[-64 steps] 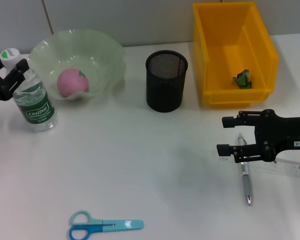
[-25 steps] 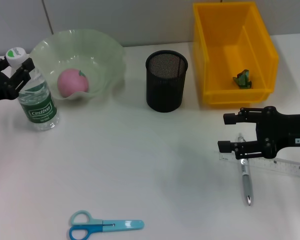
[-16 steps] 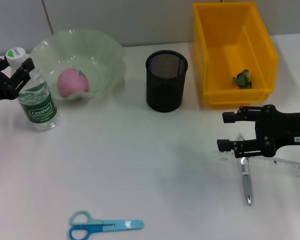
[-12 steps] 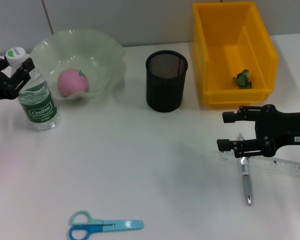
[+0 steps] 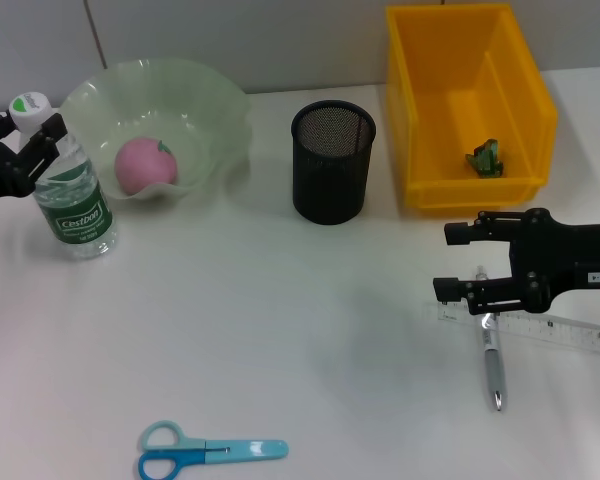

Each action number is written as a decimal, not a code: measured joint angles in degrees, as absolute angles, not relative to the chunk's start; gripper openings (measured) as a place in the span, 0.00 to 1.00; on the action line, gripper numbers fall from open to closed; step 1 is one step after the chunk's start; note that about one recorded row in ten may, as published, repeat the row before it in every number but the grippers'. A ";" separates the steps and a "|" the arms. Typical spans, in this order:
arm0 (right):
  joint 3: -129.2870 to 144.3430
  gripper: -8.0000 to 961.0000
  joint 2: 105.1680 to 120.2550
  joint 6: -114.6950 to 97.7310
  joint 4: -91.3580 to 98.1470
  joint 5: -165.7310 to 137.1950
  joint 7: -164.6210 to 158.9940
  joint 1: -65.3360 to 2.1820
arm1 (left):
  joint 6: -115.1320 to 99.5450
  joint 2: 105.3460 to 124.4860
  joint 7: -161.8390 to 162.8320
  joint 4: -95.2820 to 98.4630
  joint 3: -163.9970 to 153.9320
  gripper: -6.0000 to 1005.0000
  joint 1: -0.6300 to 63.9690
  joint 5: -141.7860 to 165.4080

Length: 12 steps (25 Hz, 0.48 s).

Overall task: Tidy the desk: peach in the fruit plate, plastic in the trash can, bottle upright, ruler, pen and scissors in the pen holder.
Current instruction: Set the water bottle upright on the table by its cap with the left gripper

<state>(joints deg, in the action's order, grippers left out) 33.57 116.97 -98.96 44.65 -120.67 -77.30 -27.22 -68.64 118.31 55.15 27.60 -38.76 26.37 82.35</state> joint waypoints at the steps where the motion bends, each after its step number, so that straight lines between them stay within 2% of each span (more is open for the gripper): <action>1: 33.57 0.83 116.97 -98.96 44.65 -120.67 -77.30 -27.22 | -68.64 118.31 55.19 27.60 -38.76 0.44 26.37 82.34; 12: 33.57 0.83 117.14 -98.96 44.65 -120.55 -77.34 -27.25 | -68.05 118.29 55.20 27.61 -39.02 0.45 26.30 82.00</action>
